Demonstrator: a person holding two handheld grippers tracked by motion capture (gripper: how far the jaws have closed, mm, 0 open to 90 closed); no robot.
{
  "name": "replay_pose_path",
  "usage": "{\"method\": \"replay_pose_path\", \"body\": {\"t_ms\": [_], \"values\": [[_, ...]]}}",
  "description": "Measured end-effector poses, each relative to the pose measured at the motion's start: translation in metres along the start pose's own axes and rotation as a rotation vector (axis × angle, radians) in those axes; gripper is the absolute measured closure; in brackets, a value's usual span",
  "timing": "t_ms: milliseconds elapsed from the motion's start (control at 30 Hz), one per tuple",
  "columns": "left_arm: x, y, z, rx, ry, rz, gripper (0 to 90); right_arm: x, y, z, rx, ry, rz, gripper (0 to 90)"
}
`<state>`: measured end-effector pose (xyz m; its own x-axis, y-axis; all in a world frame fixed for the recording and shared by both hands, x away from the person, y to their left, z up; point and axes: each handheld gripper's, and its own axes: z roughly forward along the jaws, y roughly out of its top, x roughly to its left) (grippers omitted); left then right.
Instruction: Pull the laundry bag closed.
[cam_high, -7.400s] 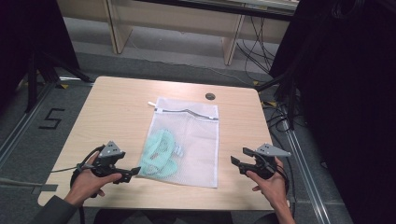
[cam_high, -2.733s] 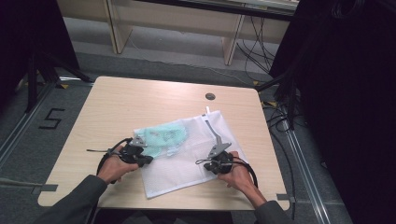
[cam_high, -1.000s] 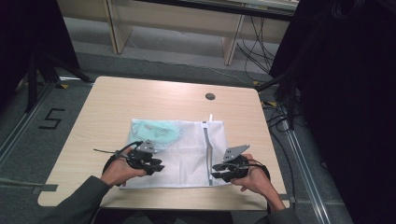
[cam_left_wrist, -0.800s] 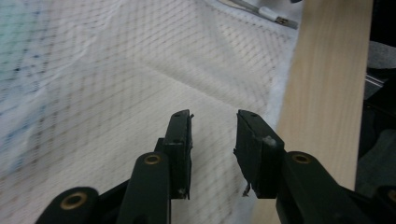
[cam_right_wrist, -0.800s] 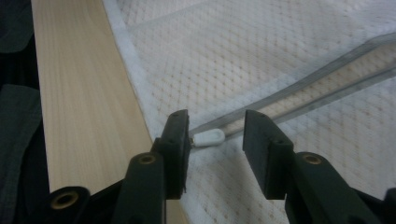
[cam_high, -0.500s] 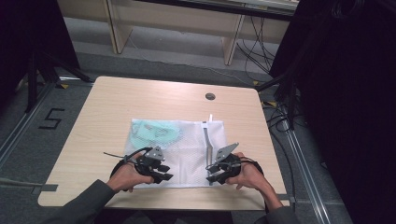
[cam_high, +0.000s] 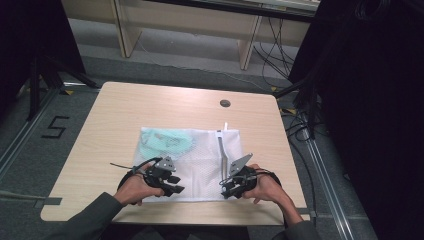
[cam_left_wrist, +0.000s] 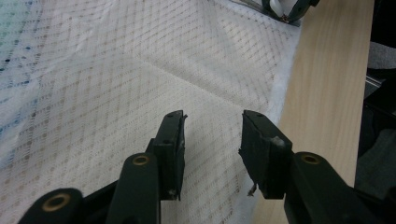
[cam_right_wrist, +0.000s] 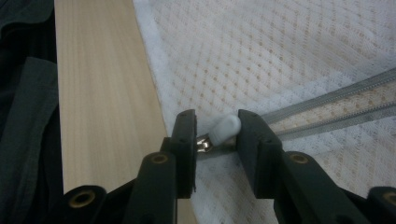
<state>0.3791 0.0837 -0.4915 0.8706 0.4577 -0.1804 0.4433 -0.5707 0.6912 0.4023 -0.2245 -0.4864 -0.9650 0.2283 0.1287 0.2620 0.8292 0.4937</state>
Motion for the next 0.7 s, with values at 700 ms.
{"method": "replay_pose_path", "body": {"t_ms": [700], "values": [[-0.0014, -0.0003, 0.002, 0.007, 0.001, -0.012, 55.9, 0.0039, 0.0031, -0.0047, 0.035, 0.005, -0.037, 86.5]]}}
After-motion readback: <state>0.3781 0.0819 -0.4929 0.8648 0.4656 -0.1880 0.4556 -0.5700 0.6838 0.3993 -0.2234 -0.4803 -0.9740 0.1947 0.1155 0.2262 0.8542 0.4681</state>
